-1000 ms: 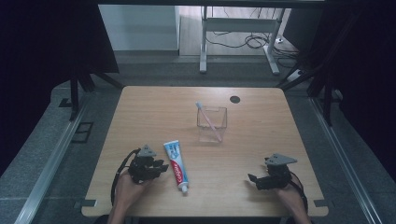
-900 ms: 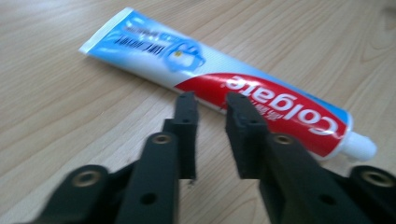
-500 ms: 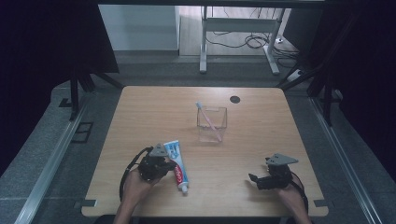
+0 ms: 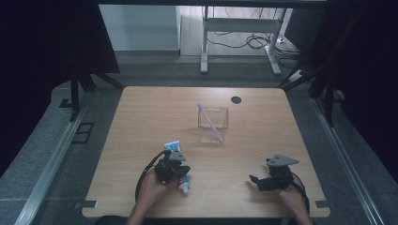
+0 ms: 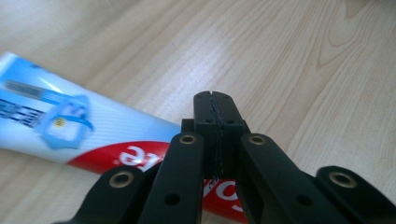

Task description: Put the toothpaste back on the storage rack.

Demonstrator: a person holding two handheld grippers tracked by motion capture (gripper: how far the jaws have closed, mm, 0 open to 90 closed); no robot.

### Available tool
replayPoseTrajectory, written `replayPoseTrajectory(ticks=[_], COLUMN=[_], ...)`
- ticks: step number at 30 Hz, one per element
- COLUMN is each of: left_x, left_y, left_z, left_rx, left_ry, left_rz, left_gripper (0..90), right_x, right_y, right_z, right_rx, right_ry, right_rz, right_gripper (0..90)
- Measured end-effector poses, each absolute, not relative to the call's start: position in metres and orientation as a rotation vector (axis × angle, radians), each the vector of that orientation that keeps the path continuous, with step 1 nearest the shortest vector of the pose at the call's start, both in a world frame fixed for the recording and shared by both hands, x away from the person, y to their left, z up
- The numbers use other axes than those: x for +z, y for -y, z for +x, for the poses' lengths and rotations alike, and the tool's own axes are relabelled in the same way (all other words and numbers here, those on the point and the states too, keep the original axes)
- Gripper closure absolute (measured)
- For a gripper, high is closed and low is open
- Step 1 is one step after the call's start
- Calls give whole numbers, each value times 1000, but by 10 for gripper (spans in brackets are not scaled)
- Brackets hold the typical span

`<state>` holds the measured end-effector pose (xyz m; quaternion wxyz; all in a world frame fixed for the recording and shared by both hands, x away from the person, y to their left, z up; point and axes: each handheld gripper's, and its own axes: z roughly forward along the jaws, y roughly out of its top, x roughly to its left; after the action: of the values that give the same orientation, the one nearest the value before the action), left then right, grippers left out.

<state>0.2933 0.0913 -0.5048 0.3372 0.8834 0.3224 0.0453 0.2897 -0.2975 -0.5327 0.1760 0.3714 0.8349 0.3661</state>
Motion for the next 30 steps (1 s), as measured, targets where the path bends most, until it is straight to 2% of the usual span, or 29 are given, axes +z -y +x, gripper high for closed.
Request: replayPoseTrajectory(ticks=[7, 30], left_x=[-509, -511], left_y=[-86, -112], left_z=[291, 286], left_rx=[66, 121], left_ry=[-857, -868], left_rz=[2316, 2404], left_gripper=[895, 893], right_x=[-533, -534], right_y=[296, 294], right_z=[289, 289], right_rx=[1034, 1017], right_ry=[-2372, -2394], right_rz=[1045, 1029], right_gripper=[28, 36])
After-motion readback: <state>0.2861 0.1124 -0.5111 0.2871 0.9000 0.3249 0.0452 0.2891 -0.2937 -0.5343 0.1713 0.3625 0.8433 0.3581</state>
